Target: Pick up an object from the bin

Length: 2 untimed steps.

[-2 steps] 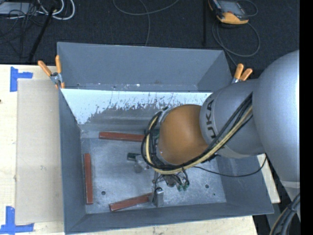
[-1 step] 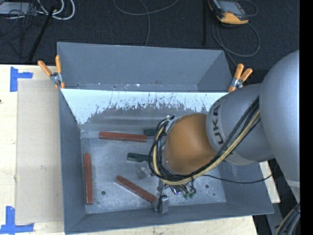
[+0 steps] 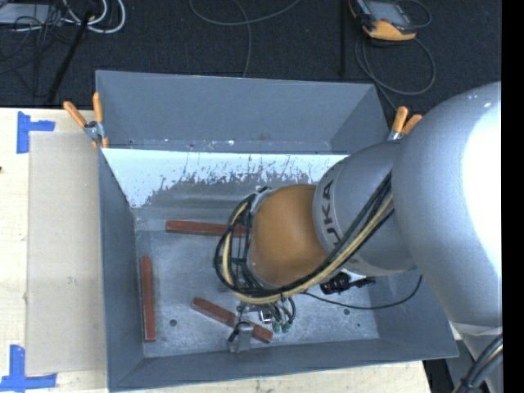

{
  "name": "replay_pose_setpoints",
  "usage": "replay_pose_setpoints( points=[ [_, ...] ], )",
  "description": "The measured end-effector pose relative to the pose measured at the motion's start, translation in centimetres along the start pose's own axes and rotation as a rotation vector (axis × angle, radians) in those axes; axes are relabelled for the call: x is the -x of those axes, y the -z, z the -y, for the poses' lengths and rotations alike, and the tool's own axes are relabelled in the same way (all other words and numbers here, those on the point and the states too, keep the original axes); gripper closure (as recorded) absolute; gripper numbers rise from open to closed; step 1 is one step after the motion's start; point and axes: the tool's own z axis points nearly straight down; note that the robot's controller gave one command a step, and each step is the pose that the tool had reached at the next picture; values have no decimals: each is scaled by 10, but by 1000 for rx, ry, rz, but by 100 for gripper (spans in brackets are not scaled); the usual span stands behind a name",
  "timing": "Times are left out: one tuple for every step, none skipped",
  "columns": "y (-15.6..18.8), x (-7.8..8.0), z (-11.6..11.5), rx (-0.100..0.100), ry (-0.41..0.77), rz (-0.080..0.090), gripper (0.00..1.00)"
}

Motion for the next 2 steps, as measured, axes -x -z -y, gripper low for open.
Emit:
replay_pose_setpoints(
  points=[
    [0,0,1,-1,-4,-1,100],
    [164,23,4,0,43,9,100]
  ],
)
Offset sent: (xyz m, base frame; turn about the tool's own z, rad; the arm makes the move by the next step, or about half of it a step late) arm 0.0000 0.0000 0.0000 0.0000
